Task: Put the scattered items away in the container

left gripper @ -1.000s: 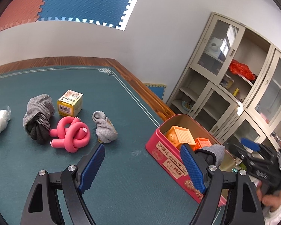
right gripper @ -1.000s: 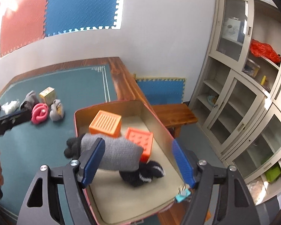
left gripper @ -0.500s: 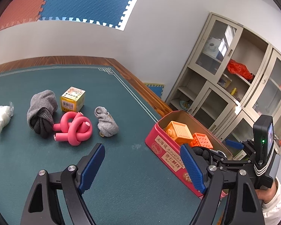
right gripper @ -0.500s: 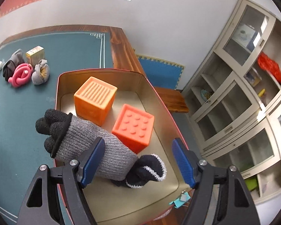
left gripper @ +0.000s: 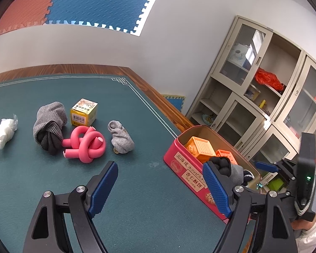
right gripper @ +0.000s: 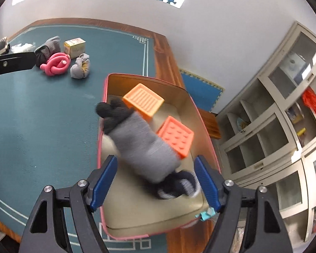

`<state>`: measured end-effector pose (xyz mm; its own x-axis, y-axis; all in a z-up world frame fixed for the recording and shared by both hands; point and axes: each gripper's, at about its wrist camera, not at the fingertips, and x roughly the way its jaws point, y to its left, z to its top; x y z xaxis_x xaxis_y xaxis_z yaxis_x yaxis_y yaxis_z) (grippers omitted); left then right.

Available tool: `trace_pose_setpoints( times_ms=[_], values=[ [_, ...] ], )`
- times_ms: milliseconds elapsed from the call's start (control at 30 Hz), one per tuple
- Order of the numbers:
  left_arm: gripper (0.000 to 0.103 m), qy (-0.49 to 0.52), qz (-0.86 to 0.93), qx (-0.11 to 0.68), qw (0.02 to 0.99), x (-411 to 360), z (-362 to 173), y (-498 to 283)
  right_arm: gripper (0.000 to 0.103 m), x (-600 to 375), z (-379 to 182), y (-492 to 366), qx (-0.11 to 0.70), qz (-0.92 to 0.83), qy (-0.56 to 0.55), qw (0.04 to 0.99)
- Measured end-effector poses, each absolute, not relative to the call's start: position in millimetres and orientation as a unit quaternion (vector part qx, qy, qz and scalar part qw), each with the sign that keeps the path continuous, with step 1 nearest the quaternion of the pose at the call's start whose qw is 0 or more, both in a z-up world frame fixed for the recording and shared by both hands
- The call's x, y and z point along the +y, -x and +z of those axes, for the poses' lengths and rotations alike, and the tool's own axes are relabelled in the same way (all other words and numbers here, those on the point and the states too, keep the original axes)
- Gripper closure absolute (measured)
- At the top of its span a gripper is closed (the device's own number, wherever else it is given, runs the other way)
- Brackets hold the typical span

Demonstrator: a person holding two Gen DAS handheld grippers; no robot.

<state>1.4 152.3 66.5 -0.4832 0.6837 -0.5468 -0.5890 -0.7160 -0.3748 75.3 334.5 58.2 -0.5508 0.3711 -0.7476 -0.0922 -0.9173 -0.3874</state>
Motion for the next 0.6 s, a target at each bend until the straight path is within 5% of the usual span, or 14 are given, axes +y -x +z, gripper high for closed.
trace_pose_setpoints(
  times_ms=[600],
  values=[
    [0.019, 0.365, 0.862, -0.086, 0.341, 130.2, 52.7, 16.0, 0.023, 361.4, 56.6, -19.6, 0.001, 0.891, 0.437, 0.12]
  ],
)
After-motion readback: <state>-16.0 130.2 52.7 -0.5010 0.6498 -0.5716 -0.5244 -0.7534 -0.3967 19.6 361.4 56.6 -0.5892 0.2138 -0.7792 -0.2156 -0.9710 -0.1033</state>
